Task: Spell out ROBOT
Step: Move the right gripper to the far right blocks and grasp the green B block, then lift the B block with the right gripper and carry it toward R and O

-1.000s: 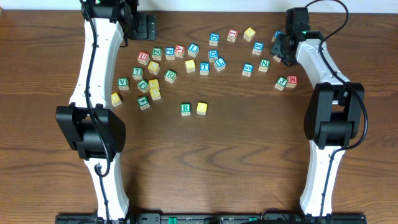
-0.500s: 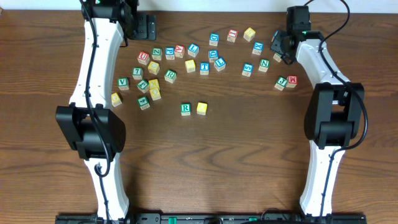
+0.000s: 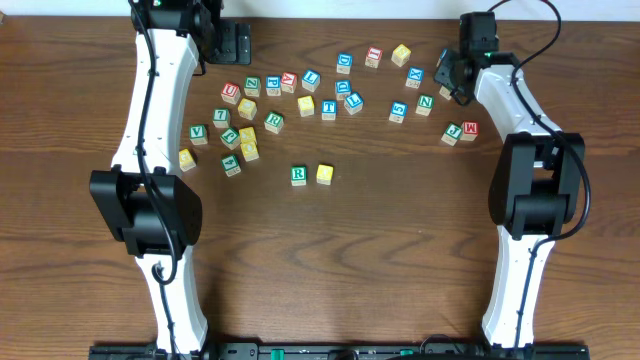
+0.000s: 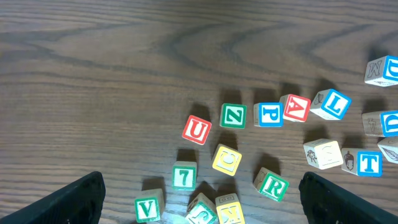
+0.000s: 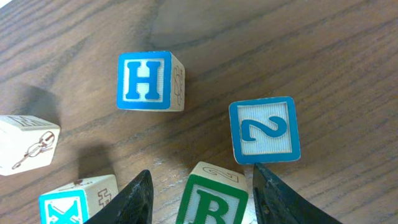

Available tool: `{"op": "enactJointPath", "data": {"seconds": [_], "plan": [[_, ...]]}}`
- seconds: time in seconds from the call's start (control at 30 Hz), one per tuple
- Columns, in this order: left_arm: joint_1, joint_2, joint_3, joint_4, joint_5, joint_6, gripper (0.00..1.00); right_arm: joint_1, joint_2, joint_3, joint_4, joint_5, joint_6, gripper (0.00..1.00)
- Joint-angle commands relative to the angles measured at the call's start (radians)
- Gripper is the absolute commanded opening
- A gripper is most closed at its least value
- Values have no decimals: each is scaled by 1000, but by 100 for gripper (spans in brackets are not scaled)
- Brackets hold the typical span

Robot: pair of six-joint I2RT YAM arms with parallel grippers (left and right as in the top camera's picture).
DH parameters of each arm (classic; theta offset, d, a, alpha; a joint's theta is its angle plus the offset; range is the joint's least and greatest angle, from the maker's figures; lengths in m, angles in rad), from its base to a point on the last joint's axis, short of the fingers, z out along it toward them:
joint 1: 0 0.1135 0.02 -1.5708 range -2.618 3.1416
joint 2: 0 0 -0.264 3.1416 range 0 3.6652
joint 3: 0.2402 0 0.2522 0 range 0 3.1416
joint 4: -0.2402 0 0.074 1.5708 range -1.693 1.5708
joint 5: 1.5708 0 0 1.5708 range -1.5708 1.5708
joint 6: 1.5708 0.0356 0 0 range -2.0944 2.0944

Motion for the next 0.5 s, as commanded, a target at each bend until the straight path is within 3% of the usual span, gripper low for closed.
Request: {"op": "enactJointPath", "data": {"seconds": [0.0,0.27,0.47], "plan": [[1,-22,20,-5,-13,-5,98,10,11,-20,5,8,14,46],[1,-22,20,-5,-13,-5,98,10,11,-57,26,8,13,45],[1,-22,20,-5,-13,-5,98,11,10,-57,29,7,13,39]]}}
